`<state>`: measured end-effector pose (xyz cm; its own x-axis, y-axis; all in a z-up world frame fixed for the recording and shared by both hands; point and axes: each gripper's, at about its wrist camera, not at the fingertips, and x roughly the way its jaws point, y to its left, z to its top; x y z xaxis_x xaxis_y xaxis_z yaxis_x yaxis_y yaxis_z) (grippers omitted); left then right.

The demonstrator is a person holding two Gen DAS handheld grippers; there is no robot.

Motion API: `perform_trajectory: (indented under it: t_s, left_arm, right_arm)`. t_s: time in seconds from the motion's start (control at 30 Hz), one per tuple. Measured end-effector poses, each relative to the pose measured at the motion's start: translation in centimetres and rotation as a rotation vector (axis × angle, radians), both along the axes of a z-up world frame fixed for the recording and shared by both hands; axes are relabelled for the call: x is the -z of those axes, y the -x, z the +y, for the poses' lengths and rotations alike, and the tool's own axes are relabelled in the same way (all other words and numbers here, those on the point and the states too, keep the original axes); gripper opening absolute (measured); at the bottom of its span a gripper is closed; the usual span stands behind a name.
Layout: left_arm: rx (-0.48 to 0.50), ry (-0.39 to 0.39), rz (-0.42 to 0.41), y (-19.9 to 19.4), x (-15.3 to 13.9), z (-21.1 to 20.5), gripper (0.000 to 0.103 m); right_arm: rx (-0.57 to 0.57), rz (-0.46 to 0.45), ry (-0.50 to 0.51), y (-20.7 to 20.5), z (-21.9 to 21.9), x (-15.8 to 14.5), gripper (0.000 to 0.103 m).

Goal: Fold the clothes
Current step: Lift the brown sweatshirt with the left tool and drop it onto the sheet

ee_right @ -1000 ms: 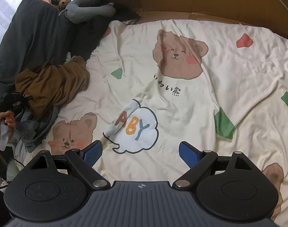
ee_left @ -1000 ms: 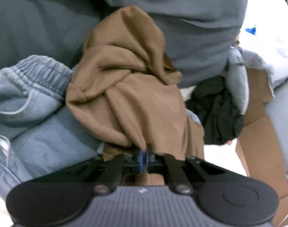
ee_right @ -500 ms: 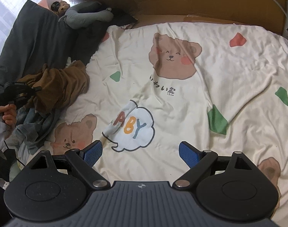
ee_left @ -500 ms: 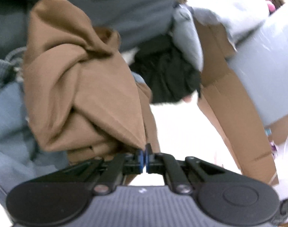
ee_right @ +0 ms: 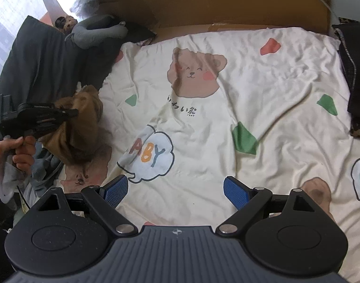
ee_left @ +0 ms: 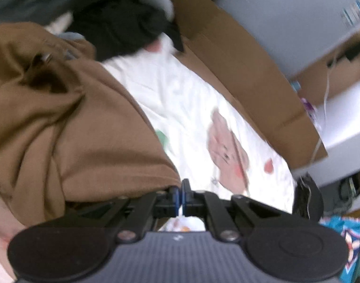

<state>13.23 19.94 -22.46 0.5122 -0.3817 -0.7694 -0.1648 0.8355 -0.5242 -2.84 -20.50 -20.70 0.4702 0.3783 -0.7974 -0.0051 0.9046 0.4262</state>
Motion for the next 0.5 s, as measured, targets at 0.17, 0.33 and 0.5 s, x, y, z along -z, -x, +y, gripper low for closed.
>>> perform_trajectory:
  t_s: [0.17, 0.33, 0.5]
  left_arm:
    - [0.105, -0.008, 0.026, -0.1, 1.3, -5.5, 0.002]
    - [0.222, 0.008, 0.023, 0.6, 1.8, -10.7, 0.002]
    - [0.333, 0.027, 0.029, 1.3, 2.0, -14.9, 0.002]
  right_arm:
    - [0.024, -0.004, -0.016, 1.2, -1.4, -0.1, 0.091]
    - [0.028, -0.017, 0.01, 2.5, -2.7, -0.3, 0.091]
    - [0.079, -0.013, -0.011, 3.4, -4.5, 0.2, 0.091]
